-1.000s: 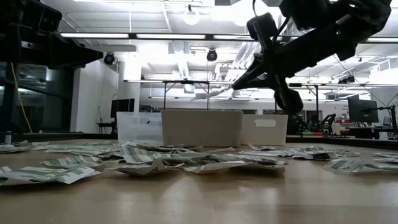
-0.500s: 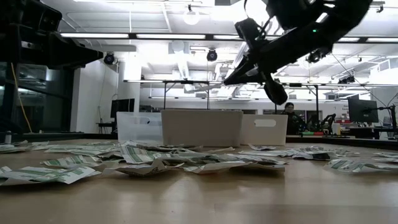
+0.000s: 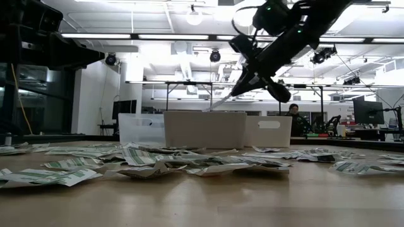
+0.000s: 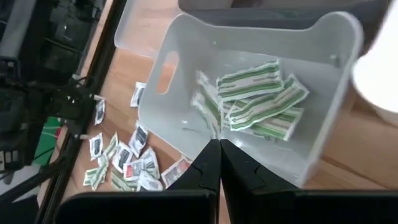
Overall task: Pick & Place First Aid Supplies
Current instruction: Put the bandage pack into the gray bin
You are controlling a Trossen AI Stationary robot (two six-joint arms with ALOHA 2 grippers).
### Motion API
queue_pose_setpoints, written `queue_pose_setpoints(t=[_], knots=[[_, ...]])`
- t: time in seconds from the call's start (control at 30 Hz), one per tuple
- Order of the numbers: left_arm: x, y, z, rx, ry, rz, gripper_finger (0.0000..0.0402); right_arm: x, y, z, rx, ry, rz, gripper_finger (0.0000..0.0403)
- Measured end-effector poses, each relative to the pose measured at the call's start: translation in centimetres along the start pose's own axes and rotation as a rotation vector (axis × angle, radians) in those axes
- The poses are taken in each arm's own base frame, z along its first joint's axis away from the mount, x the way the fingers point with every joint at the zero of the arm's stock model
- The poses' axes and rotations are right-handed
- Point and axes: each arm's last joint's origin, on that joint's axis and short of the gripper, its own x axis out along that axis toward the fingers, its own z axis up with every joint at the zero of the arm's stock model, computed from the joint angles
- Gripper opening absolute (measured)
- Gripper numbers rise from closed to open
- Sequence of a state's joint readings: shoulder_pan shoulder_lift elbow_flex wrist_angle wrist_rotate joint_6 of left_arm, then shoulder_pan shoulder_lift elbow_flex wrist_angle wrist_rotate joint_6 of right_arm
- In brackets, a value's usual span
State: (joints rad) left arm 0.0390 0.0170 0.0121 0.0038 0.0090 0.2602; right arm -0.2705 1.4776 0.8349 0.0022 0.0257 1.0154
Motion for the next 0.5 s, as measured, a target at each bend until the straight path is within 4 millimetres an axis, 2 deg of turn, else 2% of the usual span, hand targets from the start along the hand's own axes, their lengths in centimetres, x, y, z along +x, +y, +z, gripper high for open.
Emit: queue_pose_setpoints(t=[0.23,0.5], knots=[[0.0,0.0,0.0,0.000,0.000,0.001,0.0096,2.5,0.4,0.5,-0.007,0.047,-0.015,0.0000],[0.0,0.0,0.0,0.000,0.000,0.000,0.0096,3.7,-0.1,0.0,0.005,0.084,-0.044,0.0000]])
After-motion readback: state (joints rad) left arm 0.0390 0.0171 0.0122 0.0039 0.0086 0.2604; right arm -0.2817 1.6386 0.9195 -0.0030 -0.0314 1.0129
